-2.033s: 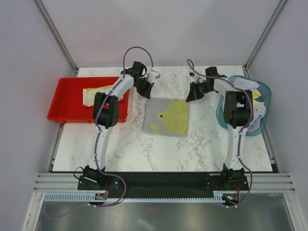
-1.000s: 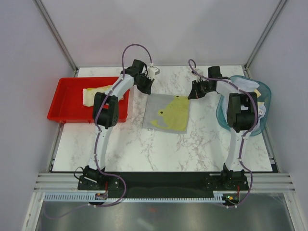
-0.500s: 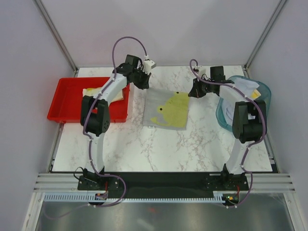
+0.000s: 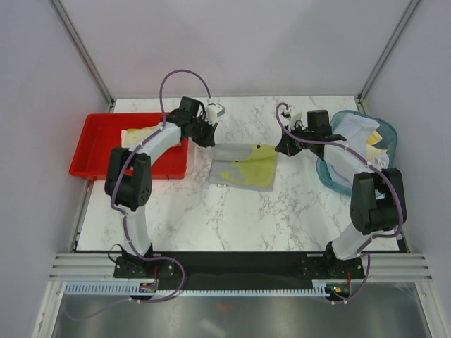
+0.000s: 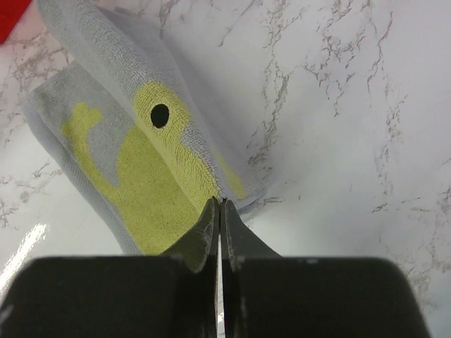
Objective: Fold and stack the towels
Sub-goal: Fold the towel
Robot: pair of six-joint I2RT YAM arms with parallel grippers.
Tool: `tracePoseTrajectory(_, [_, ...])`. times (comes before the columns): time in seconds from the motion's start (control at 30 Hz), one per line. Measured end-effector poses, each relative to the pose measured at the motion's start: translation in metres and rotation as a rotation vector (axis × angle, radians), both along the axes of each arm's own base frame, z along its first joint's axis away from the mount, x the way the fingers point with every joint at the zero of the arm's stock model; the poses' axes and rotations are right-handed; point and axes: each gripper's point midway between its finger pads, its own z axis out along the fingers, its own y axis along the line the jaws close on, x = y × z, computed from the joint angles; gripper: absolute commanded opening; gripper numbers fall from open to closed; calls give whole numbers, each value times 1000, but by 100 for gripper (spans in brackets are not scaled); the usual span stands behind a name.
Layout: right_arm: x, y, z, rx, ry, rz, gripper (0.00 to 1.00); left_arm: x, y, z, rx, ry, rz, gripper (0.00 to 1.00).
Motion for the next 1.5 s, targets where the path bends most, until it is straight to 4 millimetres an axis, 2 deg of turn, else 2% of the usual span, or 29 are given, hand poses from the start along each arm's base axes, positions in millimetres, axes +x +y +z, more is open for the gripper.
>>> tracePoseTrajectory(0.17, [-10,2,7,0,-13,-15,0,-15,2,16,-16,-32,2,2])
tracePoseTrajectory(0.27, [-16,6,5,9,16,-28,0,-25,5,20,-23,-39,6,2])
tracePoseTrajectory(0.4, [-26,9,-3,16,80,-58,0,-46,8,12,-17,-17,17,2])
tracePoseTrajectory(0.5, [-45,10,-18,6,148,-80,0,-61,10,3,3,4,24,2])
tracePoseTrajectory(0.63, [-66,12,-25,11,209,-104,0,-74,12,-2,17,17,34,2])
tracePoseTrajectory(0.93, [-84,12,-33,48,289,-175,0,-97,15,-5,17,28,59,2])
tracePoseTrajectory(1.07, [-92,11,-42,55,335,-199,0,-107,14,-11,29,41,65,7])
tracePoseTrajectory(1.2, [-101,13,-50,68,375,-214,6,-114,14,-19,64,53,77,8])
tracePoseTrajectory(1.27, [-107,14,-56,69,397,-221,7,-116,14,-21,77,53,80,13])
tracePoseTrajectory(1.33, [-112,14,-61,70,418,-224,12,-115,15,-22,89,49,94,18])
tracePoseTrajectory(1.43, [-117,15,-65,66,438,-230,26,-113,21,-23,116,43,125,26])
tracePoseTrajectory(1.47, [-119,15,-65,67,444,-233,29,-112,24,-24,125,41,137,35])
tracePoseTrajectory(1.5, [-120,15,-64,66,447,-235,33,-112,25,-23,132,36,145,38])
